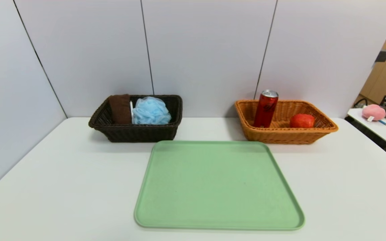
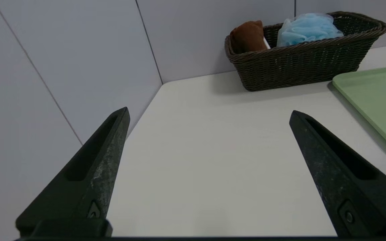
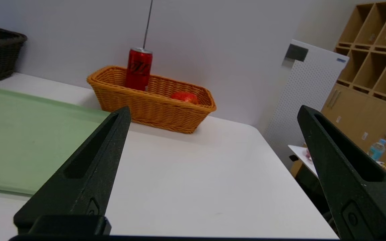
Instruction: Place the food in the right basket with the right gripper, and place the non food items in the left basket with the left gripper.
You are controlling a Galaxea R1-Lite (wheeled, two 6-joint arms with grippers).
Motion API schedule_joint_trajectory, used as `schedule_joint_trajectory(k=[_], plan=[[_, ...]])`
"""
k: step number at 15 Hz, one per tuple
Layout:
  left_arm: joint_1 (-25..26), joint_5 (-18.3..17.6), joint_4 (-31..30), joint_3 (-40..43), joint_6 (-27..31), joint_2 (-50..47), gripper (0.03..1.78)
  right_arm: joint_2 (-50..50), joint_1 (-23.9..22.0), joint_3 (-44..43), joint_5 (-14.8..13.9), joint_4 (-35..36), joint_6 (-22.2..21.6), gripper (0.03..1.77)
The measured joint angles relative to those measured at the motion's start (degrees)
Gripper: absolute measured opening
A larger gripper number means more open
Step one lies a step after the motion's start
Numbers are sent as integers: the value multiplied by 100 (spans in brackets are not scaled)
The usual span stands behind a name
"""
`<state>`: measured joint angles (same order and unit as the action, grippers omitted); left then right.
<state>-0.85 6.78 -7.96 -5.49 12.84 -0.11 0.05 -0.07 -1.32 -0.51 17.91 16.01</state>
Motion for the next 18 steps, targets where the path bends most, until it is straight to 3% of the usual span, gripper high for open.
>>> schedule_joint_trajectory(k=[1,2,5,8,15,18], plan=[[0,-124,-505,284,66,-2,169,-7,0,66,104,-77,-63,171],[0,-196,-599,414,74,-2,169,-12,-2,96,219,-389,-199,171],[0,-603,295,530,-551,-2,169,-12,0,124,316,-1813,-940,171],[6,-685,934,511,-1154,0,169,-12,7,129,296,-1872,-1130,171],[6,-694,814,546,-1169,0,169,-12,7,132,252,-1875,-968,171],[6,-696,814,549,-1169,0,169,-12,7,132,104,-1854,-1251,171]])
